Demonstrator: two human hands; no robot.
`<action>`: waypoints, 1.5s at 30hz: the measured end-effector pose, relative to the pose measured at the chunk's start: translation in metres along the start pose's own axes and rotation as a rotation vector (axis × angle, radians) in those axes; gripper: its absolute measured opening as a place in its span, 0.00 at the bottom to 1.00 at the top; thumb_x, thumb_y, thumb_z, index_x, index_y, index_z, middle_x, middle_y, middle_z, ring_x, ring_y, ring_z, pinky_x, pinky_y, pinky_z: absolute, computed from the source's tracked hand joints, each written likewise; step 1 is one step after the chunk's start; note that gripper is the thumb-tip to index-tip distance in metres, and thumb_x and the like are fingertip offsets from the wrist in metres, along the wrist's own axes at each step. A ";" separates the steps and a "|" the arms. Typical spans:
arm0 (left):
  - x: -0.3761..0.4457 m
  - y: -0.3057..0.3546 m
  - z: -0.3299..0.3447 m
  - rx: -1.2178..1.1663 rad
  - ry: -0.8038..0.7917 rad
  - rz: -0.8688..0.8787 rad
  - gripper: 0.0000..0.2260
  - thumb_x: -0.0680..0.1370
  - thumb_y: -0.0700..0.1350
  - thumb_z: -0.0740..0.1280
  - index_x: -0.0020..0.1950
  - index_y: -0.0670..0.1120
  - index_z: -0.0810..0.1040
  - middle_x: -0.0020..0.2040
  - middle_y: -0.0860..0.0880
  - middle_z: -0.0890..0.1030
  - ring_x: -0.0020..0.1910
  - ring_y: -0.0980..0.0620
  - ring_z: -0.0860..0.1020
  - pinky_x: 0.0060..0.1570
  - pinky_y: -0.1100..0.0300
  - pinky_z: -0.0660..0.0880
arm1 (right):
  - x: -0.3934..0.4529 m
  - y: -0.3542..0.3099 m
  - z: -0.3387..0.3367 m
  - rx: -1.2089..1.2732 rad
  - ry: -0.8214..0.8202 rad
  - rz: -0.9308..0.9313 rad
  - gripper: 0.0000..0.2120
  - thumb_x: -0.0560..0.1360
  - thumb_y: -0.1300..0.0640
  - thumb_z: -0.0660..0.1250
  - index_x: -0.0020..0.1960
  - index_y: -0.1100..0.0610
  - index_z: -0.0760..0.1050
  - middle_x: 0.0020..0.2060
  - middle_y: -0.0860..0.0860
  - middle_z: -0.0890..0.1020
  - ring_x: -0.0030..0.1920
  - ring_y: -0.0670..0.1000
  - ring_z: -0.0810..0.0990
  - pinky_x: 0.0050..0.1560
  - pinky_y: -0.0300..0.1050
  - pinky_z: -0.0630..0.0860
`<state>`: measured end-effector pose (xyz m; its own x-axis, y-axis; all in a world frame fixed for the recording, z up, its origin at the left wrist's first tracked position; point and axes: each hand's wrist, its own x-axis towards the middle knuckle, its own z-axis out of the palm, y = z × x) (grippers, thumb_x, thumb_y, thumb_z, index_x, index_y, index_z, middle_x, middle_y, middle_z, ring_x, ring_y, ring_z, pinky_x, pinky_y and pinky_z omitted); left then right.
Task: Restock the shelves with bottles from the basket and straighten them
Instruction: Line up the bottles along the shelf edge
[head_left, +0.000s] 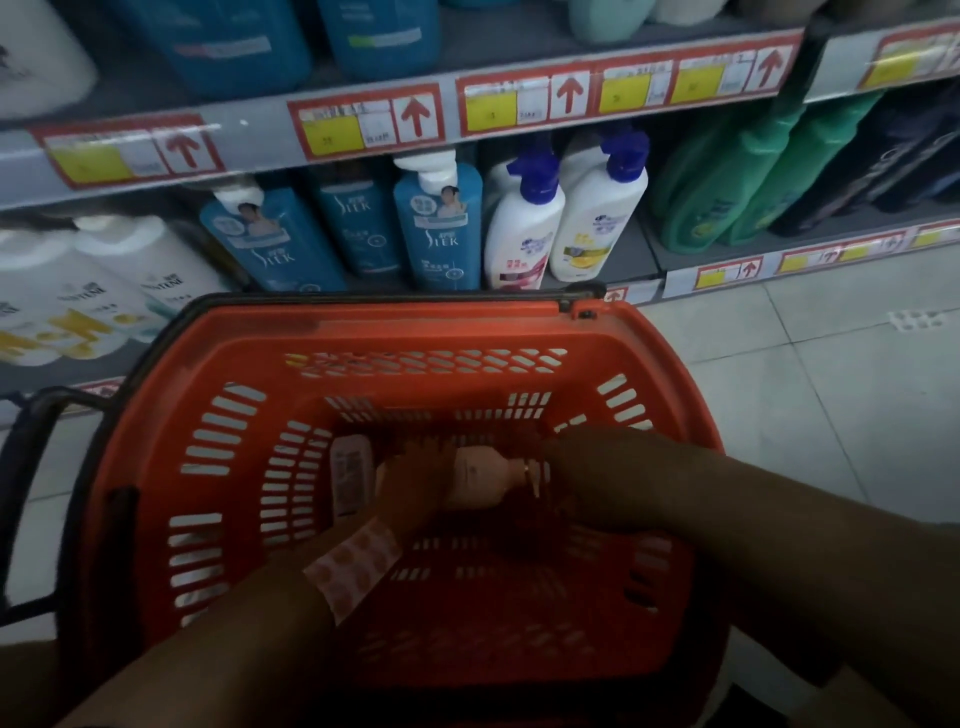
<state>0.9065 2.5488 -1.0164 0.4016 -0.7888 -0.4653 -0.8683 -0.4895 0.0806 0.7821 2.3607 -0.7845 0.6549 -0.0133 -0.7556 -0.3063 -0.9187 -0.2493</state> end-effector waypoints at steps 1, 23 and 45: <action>-0.004 0.002 -0.007 0.006 0.025 0.004 0.15 0.65 0.47 0.72 0.49 0.44 0.82 0.36 0.44 0.80 0.29 0.42 0.80 0.22 0.56 0.75 | 0.002 0.000 -0.001 -0.001 0.033 -0.010 0.20 0.78 0.49 0.68 0.69 0.49 0.72 0.63 0.50 0.79 0.60 0.51 0.80 0.60 0.50 0.78; -0.236 -0.041 -0.243 -1.039 0.029 0.144 0.44 0.66 0.34 0.77 0.73 0.61 0.62 0.63 0.56 0.77 0.60 0.62 0.77 0.51 0.68 0.75 | -0.116 -0.131 -0.073 0.443 0.509 -0.626 0.17 0.74 0.58 0.76 0.61 0.50 0.78 0.52 0.45 0.83 0.54 0.47 0.82 0.58 0.48 0.79; -0.289 -0.073 -0.294 -2.106 0.160 0.094 0.26 0.76 0.56 0.68 0.72 0.47 0.74 0.67 0.40 0.79 0.67 0.36 0.76 0.71 0.35 0.64 | -0.120 -0.247 -0.165 0.774 1.056 -0.569 0.16 0.68 0.47 0.80 0.51 0.53 0.85 0.47 0.46 0.87 0.50 0.43 0.85 0.56 0.52 0.82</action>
<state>0.9390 2.7032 -0.6287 0.5014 -0.7915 -0.3495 0.6268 0.0538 0.7773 0.8929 2.5242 -0.5325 0.9079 -0.3209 0.2698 0.0998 -0.4596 -0.8825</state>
